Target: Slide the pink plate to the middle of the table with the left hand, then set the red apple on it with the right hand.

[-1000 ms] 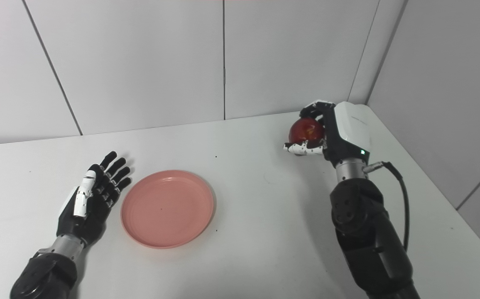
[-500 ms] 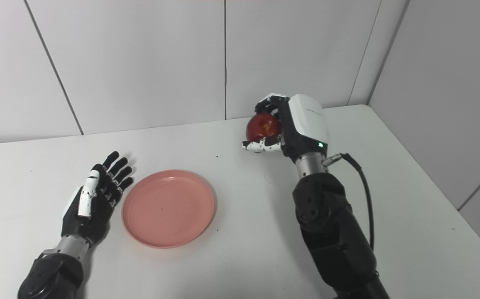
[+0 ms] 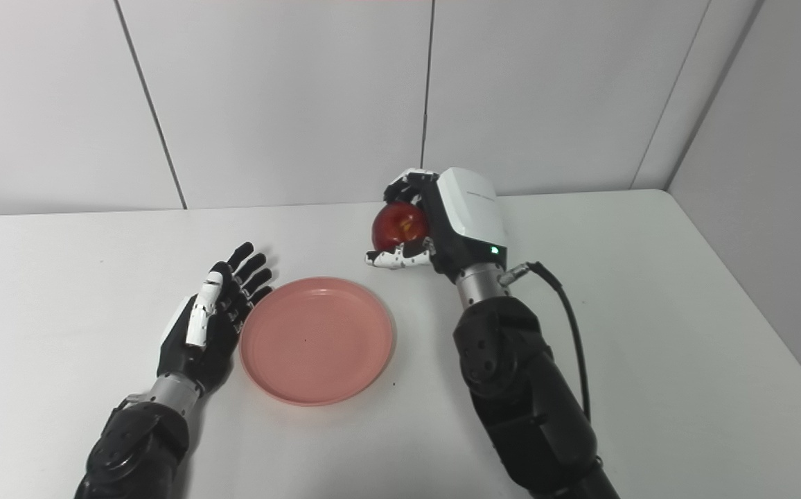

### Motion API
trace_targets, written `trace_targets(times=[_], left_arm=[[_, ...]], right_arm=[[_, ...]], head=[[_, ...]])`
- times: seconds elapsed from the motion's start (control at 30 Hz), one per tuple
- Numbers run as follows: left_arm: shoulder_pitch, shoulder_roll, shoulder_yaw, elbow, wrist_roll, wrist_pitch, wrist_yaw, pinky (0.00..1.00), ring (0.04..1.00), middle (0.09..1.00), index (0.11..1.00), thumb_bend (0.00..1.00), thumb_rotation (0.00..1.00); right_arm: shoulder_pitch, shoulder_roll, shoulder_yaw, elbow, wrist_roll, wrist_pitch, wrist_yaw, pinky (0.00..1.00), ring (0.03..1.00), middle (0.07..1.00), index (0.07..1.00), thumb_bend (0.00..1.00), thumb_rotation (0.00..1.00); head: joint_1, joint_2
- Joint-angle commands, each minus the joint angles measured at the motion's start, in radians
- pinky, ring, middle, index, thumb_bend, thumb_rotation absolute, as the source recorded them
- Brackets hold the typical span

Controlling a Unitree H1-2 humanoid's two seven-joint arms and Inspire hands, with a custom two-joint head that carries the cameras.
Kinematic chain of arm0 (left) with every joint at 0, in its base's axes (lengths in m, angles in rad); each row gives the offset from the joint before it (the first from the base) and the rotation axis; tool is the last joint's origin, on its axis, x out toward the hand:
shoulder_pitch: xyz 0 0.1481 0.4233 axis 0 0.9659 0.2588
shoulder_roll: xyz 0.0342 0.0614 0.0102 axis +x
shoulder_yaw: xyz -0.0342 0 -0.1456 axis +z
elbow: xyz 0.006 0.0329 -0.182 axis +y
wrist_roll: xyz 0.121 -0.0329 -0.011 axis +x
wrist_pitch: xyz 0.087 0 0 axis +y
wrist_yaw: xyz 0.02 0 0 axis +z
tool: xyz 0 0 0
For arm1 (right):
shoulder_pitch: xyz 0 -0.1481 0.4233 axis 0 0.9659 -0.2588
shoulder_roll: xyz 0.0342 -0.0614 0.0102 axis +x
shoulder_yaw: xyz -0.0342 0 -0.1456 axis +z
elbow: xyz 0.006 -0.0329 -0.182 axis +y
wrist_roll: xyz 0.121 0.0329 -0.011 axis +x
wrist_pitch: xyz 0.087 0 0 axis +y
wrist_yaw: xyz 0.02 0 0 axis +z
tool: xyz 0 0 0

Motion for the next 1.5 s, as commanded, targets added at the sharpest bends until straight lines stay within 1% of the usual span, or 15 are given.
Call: trace_targets(times=[0.0, 0.1, 0.2, 0.27, 0.33, 0.37, 0.43, 0.63, 0.8, 0.97, 1.13, 1.37, 1.4, 1.43, 1.47], left_arm=[[0.018, -0.009, -0.006, 0.015, 0.012, 0.033, 0.014, 0.94, 0.939, 0.944, 0.926, 0.38, 1.00], [0.018, -0.016, -0.009, 0.016, 0.014, 0.029, 0.018, 0.94, 0.940, 0.944, 0.925, 0.38, 1.00], [0.019, -0.024, -0.015, 0.010, 0.021, 0.031, 0.028, 0.93, 0.937, 0.941, 0.923, 0.38, 1.00], [0.020, -0.028, -0.017, 0.008, 0.025, 0.034, 0.034, 0.93, 0.935, 0.942, 0.928, 0.38, 1.00], [0.021, -0.032, -0.018, 0.006, 0.026, 0.036, 0.037, 0.93, 0.936, 0.944, 0.932, 0.39, 1.00], [0.021, -0.035, -0.018, 0.007, 0.029, 0.035, 0.040, 0.94, 0.936, 0.944, 0.933, 0.39, 1.00], [0.021, -0.041, -0.019, 0.011, 0.035, 0.029, 0.046, 0.94, 0.936, 0.945, 0.934, 0.39, 1.00], [0.022, -0.060, -0.018, 0.015, 0.042, 0.014, 0.064, 0.92, 0.920, 0.932, 0.923, 0.39, 1.00], [0.023, -0.072, -0.014, 0.008, 0.049, 0.016, 0.079, 0.91, 0.915, 0.925, 0.914, 0.38, 1.00], [0.022, -0.079, -0.005, 0.013, 0.047, 0.008, 0.089, 0.90, 0.912, 0.922, 0.904, 0.38, 1.00], [0.019, -0.079, 0.000, 0.022, 0.048, -0.002, 0.091, 0.90, 0.914, 0.921, 0.901, 0.36, 1.00], [0.019, -0.077, 0.001, 0.014, 0.048, 0.011, 0.093, 0.90, 0.913, 0.918, 0.900, 0.36, 1.00], [0.019, -0.075, 0.000, 0.014, 0.049, 0.009, 0.092, 0.90, 0.916, 0.920, 0.900, 0.36, 1.00], [0.019, -0.073, 0.000, 0.014, 0.050, 0.010, 0.092, 0.90, 0.917, 0.922, 0.899, 0.36, 1.00], [0.019, -0.073, 0.000, 0.014, 0.051, 0.010, 0.092, 0.90, 0.917, 0.922, 0.899, 0.36, 1.00]], right_arm=[[-0.042, 0.010, 0.010, 0.001, 0.001, -0.065, -0.016, 0.27, 0.346, 0.429, 0.530, 0.52, 0.00], [-0.041, 0.025, 0.024, 0.017, 0.003, -0.075, -0.016, 0.27, 0.348, 0.427, 0.529, 0.52, 0.00], [-0.040, 0.039, 0.048, 0.039, 0.009, -0.093, -0.010, 0.26, 0.339, 0.424, 0.529, 0.52, 0.00], [-0.039, 0.045, 0.059, 0.053, 0.013, -0.107, -0.008, 0.28, 0.357, 0.430, 0.529, 0.52, 0.00], [-0.039, 0.047, 0.065, 0.059, 0.017, -0.109, -0.005, 0.30, 0.373, 0.437, 0.527, 0.52, 0.00], [-0.038, 0.050, 0.069, 0.063, 0.020, -0.112, -0.007, 0.30, 0.372, 0.436, 0.527, 0.52, 0.00], [-0.039, 0.059, 0.076, 0.074, 0.027, -0.115, -0.006, 0.28, 0.365, 0.433, 0.527, 0.52, 0.00], [-0.040, 0.071, 0.093, 0.101, 0.044, -0.134, 0.001, 0.27, 0.348, 0.425, 0.525, 0.52, 0.00], [-0.037, 0.079, 0.101, 0.134, 0.048, -0.152, -0.003, 0.26, 0.343, 0.424, 0.527, 0.52, 0.00], [-0.034, 0.089, 0.112, 0.171, 0.045, -0.157, -0.003, 0.26, 0.354, 0.426, 0.527, 0.52, 0.00], [-0.032, 0.095, 0.126, 0.203, 0.043, -0.171, -0.010, 0.23, 0.318, 0.412, 0.527, 0.52, 0.00], [-0.025, 0.094, 0.139, 0.236, 0.047, -0.193, -0.016, 0.25, 0.338, 0.417, 0.527, 0.52, 0.00], [-0.023, 0.095, 0.140, 0.242, 0.049, -0.196, -0.018, 0.24, 0.324, 0.427, 0.519, 0.52, 0.00], [-0.021, 0.096, 0.140, 0.246, 0.049, -0.198, -0.020, 0.23, 0.312, 0.461, 0.497, 0.53, 0.00], [-0.019, 0.097, 0.140, 0.249, 0.049, -0.199, -0.021, 0.23, 0.311, 0.465, 0.495, 0.53, 0.00]], head=[[0.019, -0.001], [0.041, -0.001], [0.086, -0.002], [0.106, -0.003], [0.109, -0.002], [0.129, -0.003], [0.146, -0.003], [0.185, -0.001], [0.197, 0.001], [0.199, 0.004], [0.198, 0.007], [0.189, 0.014], [0.188, 0.015], [0.186, 0.016], [0.186, 0.016]])
